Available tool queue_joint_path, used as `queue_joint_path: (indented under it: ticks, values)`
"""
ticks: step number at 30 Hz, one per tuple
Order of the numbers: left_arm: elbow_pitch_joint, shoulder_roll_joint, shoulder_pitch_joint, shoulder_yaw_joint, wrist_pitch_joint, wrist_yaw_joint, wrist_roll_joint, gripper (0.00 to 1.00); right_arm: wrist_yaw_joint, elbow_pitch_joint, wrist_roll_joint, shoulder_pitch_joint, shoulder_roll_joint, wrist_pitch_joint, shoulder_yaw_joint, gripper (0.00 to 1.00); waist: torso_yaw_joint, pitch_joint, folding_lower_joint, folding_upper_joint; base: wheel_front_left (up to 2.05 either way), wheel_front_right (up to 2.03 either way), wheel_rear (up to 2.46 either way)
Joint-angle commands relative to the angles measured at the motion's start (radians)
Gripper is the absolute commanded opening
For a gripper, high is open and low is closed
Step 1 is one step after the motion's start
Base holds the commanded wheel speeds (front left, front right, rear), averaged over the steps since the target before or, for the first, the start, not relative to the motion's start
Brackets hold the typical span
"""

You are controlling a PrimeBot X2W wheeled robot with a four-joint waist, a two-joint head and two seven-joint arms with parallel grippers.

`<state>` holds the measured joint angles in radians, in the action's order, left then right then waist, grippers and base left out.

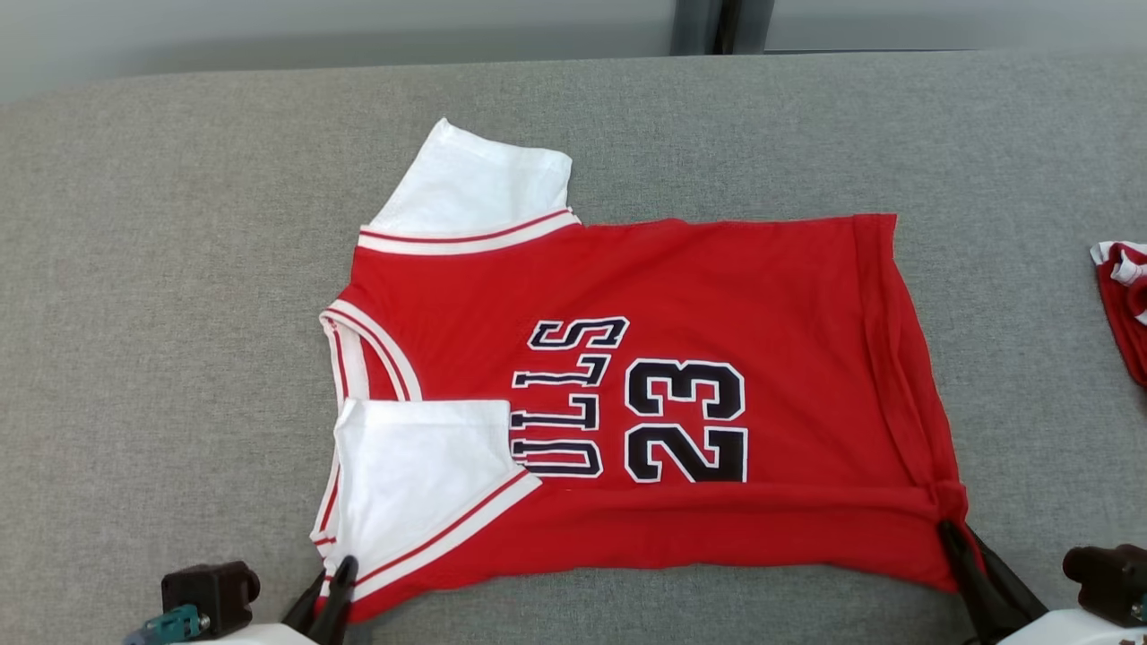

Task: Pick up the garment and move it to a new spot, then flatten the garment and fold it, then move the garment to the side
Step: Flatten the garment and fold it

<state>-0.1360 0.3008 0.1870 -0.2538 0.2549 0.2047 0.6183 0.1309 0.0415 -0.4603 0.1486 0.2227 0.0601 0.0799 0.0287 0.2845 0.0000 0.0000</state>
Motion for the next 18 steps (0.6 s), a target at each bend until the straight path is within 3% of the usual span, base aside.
queue_joint_path:
  ticks: [1, 2, 3, 4, 5, 14, 18]
  values:
    - [-0.003, 0.003, 0.003, 0.002, 0.001, 0.006, 0.006, 0.0, 0.0, -0.005, 0.004, 0.003, 0.002, 0.002, -0.005, 0.0, -0.001, 0.0, 0.0, 0.0, 0.0, 0.0, 0.0]
    - [-0.002, 0.004, 0.004, -0.003, 0.005, 0.006, 0.004, 0.0, 0.0, -0.008, -0.007, 0.006, -0.009, 0.008, -0.005, 0.0, -0.001, -0.002, 0.0, 0.0, 0.0, 0.0, 0.0]
    - [0.001, 0.0, 0.002, -0.004, 0.002, 0.005, 0.005, 0.23, 0.0, -0.01, -0.003, 0.008, -0.007, 0.009, -0.001, 0.0, -0.001, -0.005, 0.0, 0.0, 0.0, 0.0, 0.0]
    - [0.003, -0.008, -0.003, -0.003, -0.005, 0.003, 0.011, 1.0, 0.0, -0.007, -0.002, 0.008, -0.006, 0.003, -0.004, 0.46, -0.001, -0.008, 0.0, 0.0, 0.0, 0.0, 0.0]
    - [0.01, -0.007, -0.009, -0.003, -0.013, 0.003, 0.003, 1.0, 0.0, -0.002, -0.007, 0.006, -0.012, -0.003, -0.01, 1.0, -0.001, -0.01, 0.0, 0.0, 0.0, 0.0, 0.0]
    - [0.003, -0.04, -0.111, 0.064, -0.228, -0.019, -0.032, 1.0, 0.0, -0.059, 0.069, -0.062, -0.048, -0.149, -0.109, 1.0, -0.01, -0.043, 0.0, 0.0, 0.0, 0.0, 0.0]
    - [0.002, -0.036, -0.178, 0.069, -0.308, -0.003, -0.096, 1.0, 0.0, -0.099, 0.137, -0.097, -0.071, -0.191, -0.124, 1.0, -0.011, -0.062, 0.0, 0.0, 0.0, 0.0, 0.0]
